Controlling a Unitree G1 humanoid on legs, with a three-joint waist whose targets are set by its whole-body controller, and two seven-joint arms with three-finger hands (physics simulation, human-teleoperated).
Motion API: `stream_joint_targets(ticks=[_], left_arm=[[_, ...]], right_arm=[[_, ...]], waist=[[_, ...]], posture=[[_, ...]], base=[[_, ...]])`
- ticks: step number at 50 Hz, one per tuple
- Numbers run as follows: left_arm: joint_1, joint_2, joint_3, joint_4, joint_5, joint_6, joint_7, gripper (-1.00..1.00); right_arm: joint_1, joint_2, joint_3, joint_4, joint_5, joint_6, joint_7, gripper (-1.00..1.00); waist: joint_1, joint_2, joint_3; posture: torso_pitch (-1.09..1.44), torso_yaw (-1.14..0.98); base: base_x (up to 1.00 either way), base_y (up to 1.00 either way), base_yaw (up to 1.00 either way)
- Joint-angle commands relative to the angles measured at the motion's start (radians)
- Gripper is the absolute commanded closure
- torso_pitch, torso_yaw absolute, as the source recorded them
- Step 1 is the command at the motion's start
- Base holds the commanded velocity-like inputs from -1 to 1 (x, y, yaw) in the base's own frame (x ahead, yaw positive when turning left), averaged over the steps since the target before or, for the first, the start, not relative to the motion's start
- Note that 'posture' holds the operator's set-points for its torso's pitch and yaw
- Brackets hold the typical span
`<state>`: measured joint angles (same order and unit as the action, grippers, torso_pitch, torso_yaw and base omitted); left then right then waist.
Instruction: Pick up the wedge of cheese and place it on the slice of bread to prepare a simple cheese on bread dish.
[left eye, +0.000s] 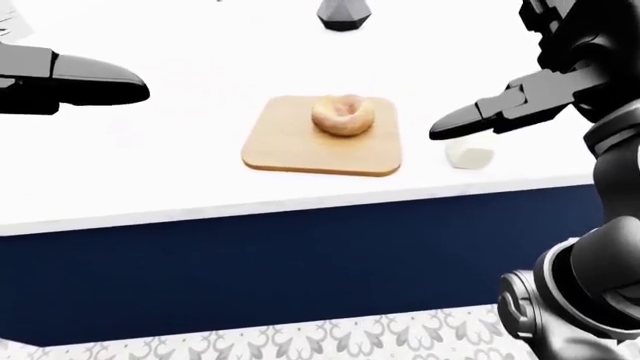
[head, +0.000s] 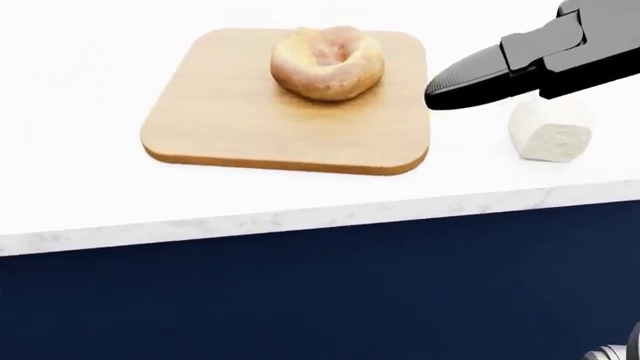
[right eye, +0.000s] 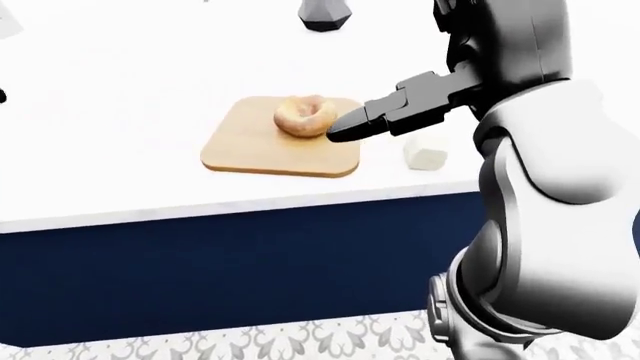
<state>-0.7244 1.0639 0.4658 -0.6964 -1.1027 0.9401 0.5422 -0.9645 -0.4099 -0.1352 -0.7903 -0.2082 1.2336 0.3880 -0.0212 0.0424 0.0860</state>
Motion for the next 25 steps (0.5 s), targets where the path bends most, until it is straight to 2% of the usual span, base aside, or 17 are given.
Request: stream_joint_targets(ticks=[1,6,7,9,12,15,18,20,22,25], left_arm=[[-0.018,0.017,0.029,0.003,0.013,-0.021,0.004,-1.0],[-0.016,0.02,0.033,0.001,0.004,-0.02,0.009,-1.0],[-0.014,0.02,0.033,0.003,0.004,-0.022,0.007,-1.0],[-0.012,0.022,0.035,0.004,0.004,-0.024,0.007,-1.0],[-0.009,0.023,0.037,0.004,0.001,-0.025,0.008,-1.0],[-0.008,0.024,0.035,0.005,0.003,-0.028,0.008,-1.0],[-0.008,0.024,0.033,0.005,0.005,-0.029,0.008,-1.0],[-0.01,0.025,0.033,0.003,0.002,-0.028,0.009,-1.0],[-0.01,0.025,0.033,0.003,0.001,-0.028,0.01,-1.0],[-0.011,0.027,0.033,0.003,0.0,-0.028,0.011,-1.0]], right_arm=[[-0.021,-0.007,-0.01,-0.004,-0.003,-0.033,-0.008,-1.0],[-0.024,-0.011,-0.014,-0.011,0.0,-0.018,-0.009,-1.0],[-0.024,-0.012,-0.014,-0.012,0.001,-0.017,-0.009,-1.0],[-0.026,-0.014,-0.016,-0.014,0.004,-0.012,-0.009,-1.0],[-0.018,-0.013,-0.019,-0.013,0.008,-0.019,-0.012,-1.0],[-0.021,-0.016,-0.019,-0.018,0.011,-0.011,-0.013,-1.0],[-0.018,-0.016,-0.021,-0.016,0.015,-0.016,-0.017,-1.0],[-0.016,-0.015,-0.025,-0.016,0.018,-0.018,-0.019,-1.0],[-0.013,-0.016,-0.026,-0.012,0.022,-0.023,-0.02,-1.0],[-0.012,-0.019,-0.026,-0.008,0.026,-0.029,-0.023,-1.0]], waist=[[0.0,0.002,-0.022],[0.0,0.002,-0.021],[0.003,0.003,-0.039],[0.009,0.004,-0.024],[0.011,0.013,-0.021],[0.007,0.036,-0.018],[0.011,0.031,-0.029],[0.009,0.038,-0.018],[0.012,0.025,-0.022],[0.014,-0.004,-0.016]], posture=[[0.0,0.0],[0.0,0.0],[0.0,0.0],[0.0,0.0],[0.0,0.0],[0.0,0.0],[0.0,0.0],[0.0,0.0],[0.0,0.0],[0.0,0.0]], base=[[0.0,0.0,0.0],[0.0,0.0,0.0],[0.1,0.0,0.0],[0.11,0.0,0.0],[0.12,0.0,0.0],[0.17,0.0,0.0],[0.18,0.0,0.0],[0.19,0.0,0.0],[0.2,0.0,0.0],[0.2,0.0,0.0]])
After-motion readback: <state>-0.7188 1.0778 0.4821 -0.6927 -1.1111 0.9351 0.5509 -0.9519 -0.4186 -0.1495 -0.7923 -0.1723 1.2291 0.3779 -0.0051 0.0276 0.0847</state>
